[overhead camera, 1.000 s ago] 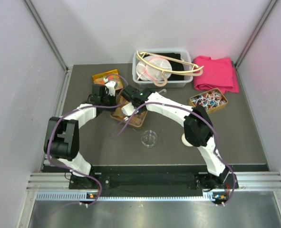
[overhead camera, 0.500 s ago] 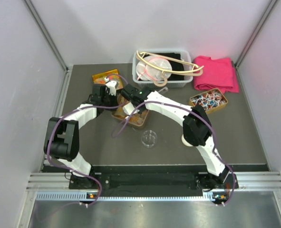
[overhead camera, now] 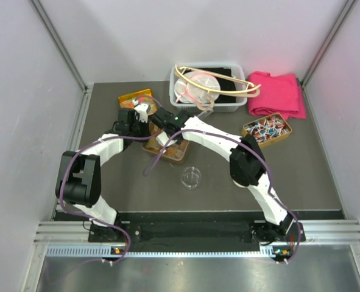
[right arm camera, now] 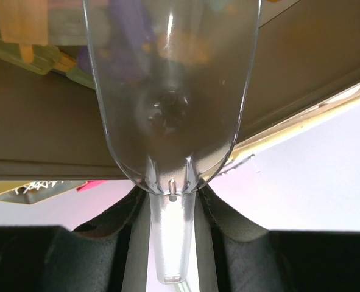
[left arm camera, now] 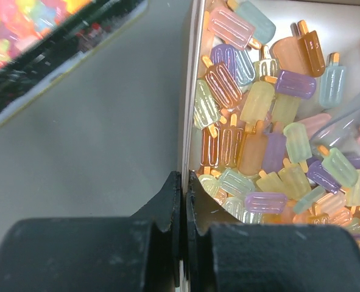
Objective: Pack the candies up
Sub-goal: Scoop the fake candies from the storage box.
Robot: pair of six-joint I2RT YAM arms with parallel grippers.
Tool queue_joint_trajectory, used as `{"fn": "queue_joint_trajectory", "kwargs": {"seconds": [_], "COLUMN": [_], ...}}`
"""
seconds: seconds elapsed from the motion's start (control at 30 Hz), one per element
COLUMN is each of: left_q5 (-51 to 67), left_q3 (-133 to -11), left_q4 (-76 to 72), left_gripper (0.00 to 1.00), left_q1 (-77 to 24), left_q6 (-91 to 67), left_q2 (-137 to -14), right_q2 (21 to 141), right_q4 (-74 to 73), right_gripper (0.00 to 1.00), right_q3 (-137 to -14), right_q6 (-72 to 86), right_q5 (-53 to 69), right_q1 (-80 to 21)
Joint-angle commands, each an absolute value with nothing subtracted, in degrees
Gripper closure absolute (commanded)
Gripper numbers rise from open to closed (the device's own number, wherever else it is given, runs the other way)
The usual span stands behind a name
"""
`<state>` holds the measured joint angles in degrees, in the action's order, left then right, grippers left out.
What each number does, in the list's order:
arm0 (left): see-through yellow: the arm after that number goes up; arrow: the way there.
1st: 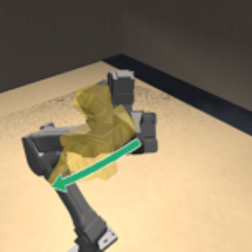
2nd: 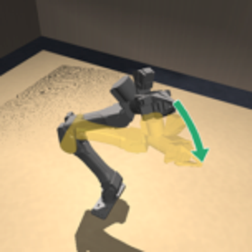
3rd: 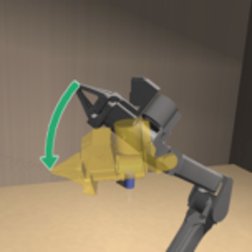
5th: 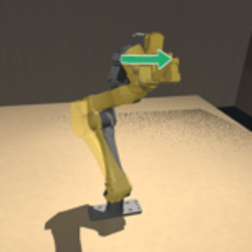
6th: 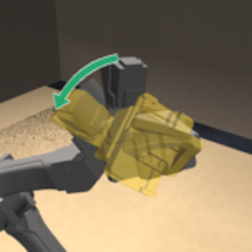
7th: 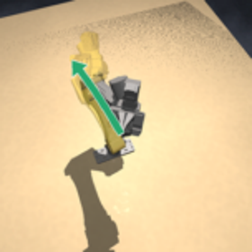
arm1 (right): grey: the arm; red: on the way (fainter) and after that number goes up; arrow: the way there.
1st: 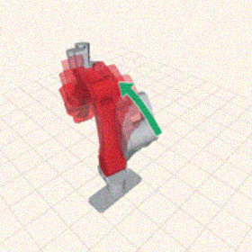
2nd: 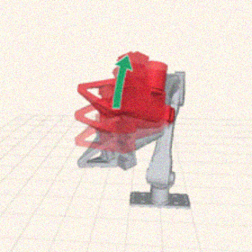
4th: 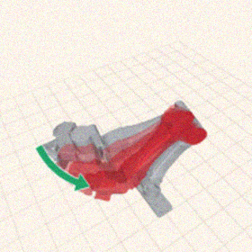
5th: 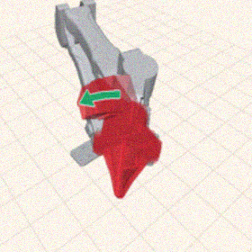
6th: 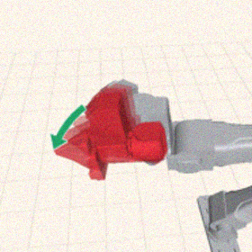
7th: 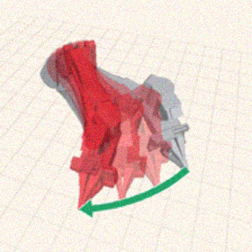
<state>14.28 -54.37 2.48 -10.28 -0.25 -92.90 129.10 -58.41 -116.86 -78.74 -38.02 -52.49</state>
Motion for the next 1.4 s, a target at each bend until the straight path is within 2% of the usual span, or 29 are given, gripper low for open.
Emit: {"fn": "queue_joint_trajectory", "kwargs": {"seconds": [0.0,0.17,0.3,0.47,0.63,1.37], "left_q5": [20.21,19.08,16.97,18.28,18.19,17.31], "left_q3": [-57.13,-56.87,-57.39,-56.51,-57.22,-58.27], "left_q4": [-13.53,-13.45,-12.31,-13.44,-12.57,-11.42], "left_gripper": [1.0,1.0,1.0,1.0,1.0,1.0], "left_q1": [-9.76,-9.76,-9.76,-9.76,-9.76,-9.84], "left_q6": [-7.12,-7.3,-7.03,-7.38,-7.47,-7.29], "left_q2": [-85.78,-85.96,-86.83,-87.45,-88.77,-91.23], "right_q2": [133.68,133.07,131.4,130.34,127.27,118.74], "right_q4": [-77.6,-79.63,-73.14,-76.55,-70.85,-65.57], "right_gripper": [1.0,1.0,1.0,1.0,1.0,1.0], "right_q3": [-126.65,-127.09,-123.85,-128.23,-125.77,-123.84], "right_q6": [-72.86,-71.9,-72.77,-71.11,-71.45,-73.21], "right_q5": [-29.63,-25.84,-29.7,-24.09,-21.8,-23.65], "right_q1": [-52.82,-52.47,-51.77,-51.59,-52.21,-55.19]}}
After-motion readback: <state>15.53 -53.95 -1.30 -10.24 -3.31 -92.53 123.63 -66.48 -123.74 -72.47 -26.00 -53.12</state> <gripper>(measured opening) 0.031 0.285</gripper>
